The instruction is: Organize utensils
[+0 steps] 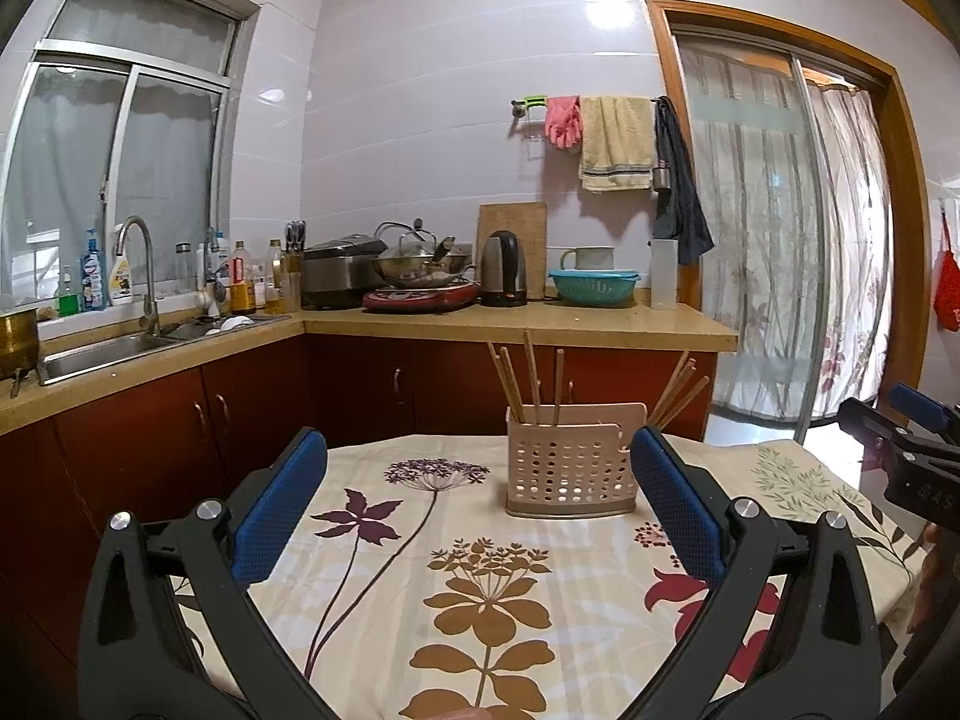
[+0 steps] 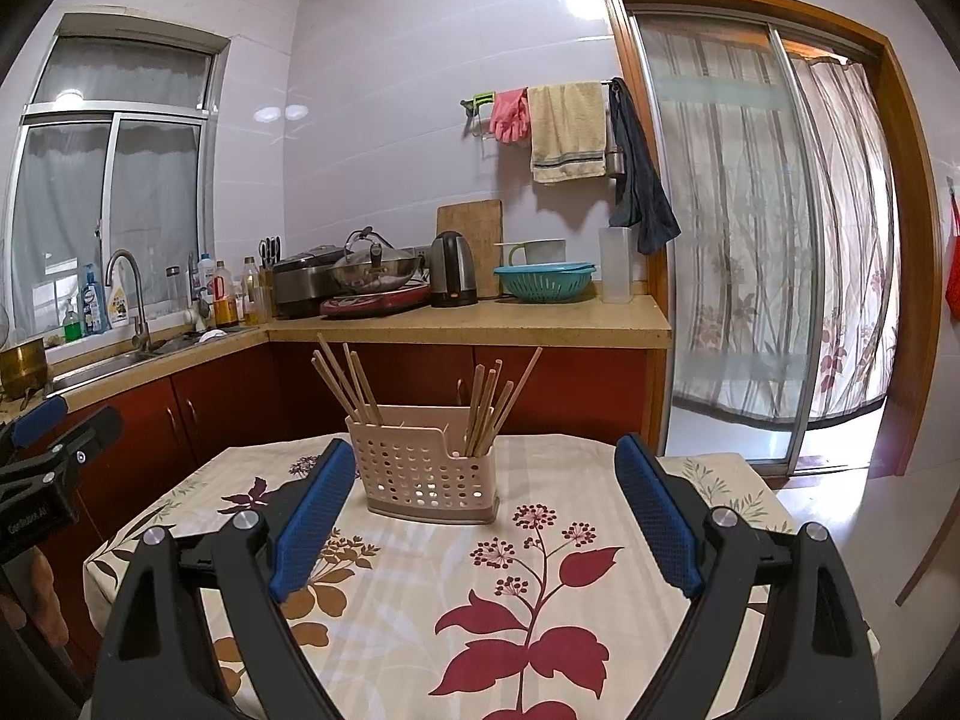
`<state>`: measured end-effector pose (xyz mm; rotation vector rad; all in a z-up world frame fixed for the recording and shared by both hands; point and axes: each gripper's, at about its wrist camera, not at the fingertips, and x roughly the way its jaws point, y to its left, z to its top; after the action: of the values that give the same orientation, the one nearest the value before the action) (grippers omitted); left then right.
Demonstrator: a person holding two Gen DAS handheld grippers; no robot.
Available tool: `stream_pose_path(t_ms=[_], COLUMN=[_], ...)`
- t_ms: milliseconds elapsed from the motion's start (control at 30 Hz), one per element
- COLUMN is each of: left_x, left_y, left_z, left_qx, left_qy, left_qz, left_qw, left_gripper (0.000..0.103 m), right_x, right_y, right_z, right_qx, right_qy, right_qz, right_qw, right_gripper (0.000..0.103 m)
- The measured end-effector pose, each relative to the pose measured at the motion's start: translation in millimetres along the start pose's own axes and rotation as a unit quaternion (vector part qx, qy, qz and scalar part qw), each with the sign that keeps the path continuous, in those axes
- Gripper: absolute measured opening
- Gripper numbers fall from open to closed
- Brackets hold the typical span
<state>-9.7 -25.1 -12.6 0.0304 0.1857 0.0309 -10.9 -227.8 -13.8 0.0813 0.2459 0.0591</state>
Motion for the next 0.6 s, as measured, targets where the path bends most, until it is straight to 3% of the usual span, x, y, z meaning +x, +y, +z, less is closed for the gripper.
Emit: stream_pose_path(t_ms=[367, 600], left_x=[3, 24], left_y=[7, 11], left_z=[-2, -11], left_qx=[-0.023, -0.023], left_qy=[-0.003, 0.032], left_qz=[-0.015, -0.016], left_qw=[0.9996, 0.9991], left_gripper=[0.099, 0.099], right_x=[2, 13], right_y=[0, -4], right_z=[-8, -15], right_qx=[0.001, 0.005], right_qy=[0.005, 0.018], right_qz=[-0.004, -0.017], right_qw=[1.0, 1.0], right_gripper=[0.086, 0.086])
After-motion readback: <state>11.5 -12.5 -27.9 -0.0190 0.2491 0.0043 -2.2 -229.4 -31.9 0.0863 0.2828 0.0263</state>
